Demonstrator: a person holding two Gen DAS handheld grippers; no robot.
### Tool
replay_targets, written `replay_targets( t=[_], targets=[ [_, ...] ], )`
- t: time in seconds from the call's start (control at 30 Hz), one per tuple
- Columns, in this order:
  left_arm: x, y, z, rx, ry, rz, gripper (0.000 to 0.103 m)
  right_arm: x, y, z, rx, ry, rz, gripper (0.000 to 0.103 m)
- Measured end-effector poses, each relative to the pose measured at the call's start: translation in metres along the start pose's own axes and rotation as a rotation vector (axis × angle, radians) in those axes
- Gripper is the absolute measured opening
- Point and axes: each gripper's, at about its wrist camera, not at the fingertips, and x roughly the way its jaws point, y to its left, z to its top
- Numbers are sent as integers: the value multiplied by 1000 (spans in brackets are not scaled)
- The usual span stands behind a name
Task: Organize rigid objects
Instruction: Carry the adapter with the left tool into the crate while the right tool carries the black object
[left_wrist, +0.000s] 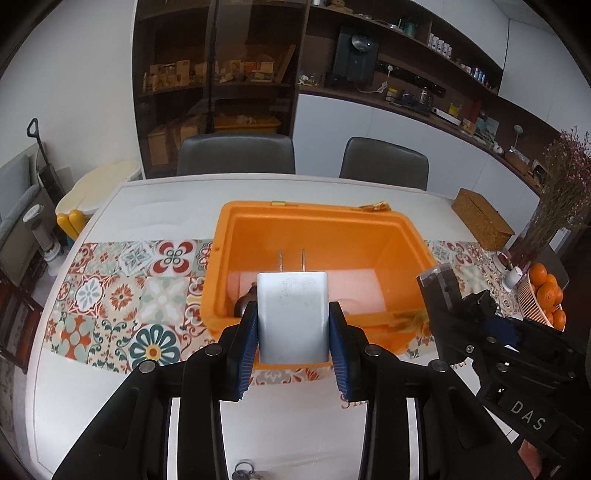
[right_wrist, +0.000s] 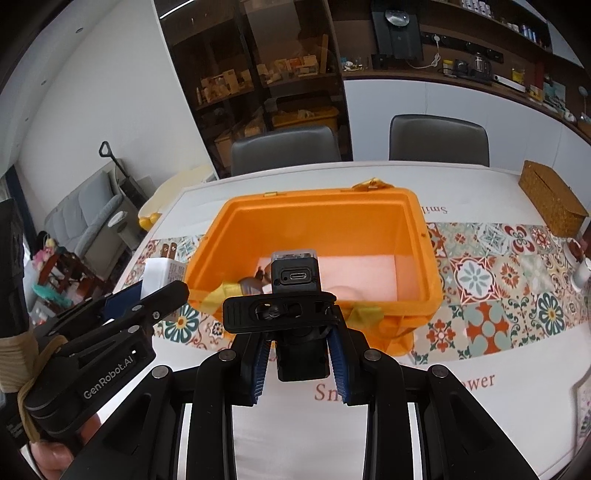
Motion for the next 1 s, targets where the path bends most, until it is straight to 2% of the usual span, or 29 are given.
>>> replay_targets(
  t=[0.6,1.0],
  targets=[
    [48,-14,41,53,50,-6,36,37,-17,43,8,39,-17,30],
    [99,-21,63,97,138,20,36,92,-36,69,12,139,-45,30]
  ],
)
